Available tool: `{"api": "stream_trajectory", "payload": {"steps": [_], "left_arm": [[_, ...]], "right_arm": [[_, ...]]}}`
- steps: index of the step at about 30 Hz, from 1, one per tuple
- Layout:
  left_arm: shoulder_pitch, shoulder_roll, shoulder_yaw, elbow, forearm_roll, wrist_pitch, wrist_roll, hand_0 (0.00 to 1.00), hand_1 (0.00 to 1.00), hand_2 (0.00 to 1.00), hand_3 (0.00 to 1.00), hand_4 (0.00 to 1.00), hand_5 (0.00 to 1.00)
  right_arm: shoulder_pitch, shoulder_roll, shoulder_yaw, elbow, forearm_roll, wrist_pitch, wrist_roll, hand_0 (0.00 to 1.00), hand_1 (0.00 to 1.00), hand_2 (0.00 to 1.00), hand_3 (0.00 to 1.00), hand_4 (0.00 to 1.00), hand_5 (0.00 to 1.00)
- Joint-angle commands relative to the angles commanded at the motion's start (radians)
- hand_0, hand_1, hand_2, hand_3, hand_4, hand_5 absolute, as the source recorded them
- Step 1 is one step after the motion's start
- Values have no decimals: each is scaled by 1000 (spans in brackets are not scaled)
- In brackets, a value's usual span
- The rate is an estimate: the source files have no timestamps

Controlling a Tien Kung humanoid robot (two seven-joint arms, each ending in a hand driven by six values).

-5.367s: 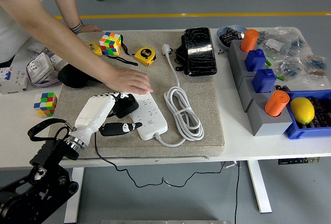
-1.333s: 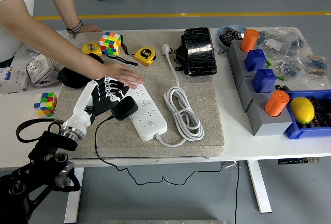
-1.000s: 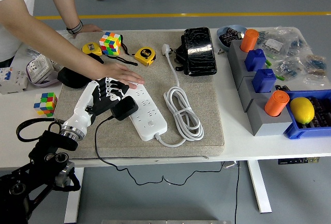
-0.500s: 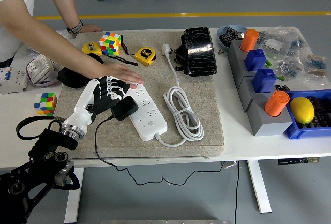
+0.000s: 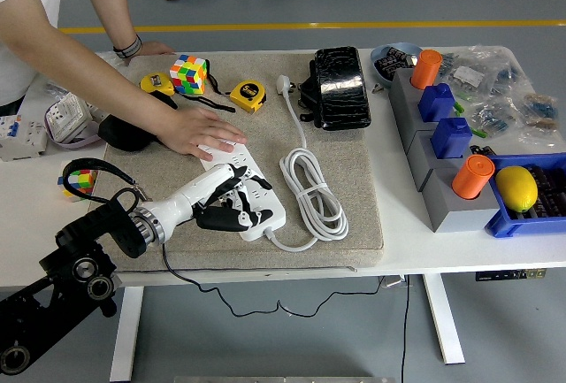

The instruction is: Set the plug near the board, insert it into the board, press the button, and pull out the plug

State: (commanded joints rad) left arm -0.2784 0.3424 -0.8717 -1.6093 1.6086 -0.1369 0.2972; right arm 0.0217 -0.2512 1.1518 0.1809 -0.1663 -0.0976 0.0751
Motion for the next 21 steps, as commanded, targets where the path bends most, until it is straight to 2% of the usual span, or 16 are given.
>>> {"api": "stream_trajectory", "payload": {"steps": [5, 11, 21], "left_arm": [[-3, -8, 38, 14, 68, -11, 27, 55, 88, 145, 802, 731, 2], [-7, -16, 45, 33, 86, 0, 33, 53, 88, 146, 816, 734, 2], [-17, -27, 54, 76, 101, -7, 56, 53, 87, 145, 819, 733, 2]], "right_arm": [[-2, 0, 2, 0, 3, 2, 1, 493, 585, 541, 506, 836, 369], [-5, 1, 3, -1, 4, 2, 0, 493, 585, 541, 507, 836, 368], [-3, 0, 10, 0, 0, 3, 1, 493, 585, 541, 507, 838, 366]]}}
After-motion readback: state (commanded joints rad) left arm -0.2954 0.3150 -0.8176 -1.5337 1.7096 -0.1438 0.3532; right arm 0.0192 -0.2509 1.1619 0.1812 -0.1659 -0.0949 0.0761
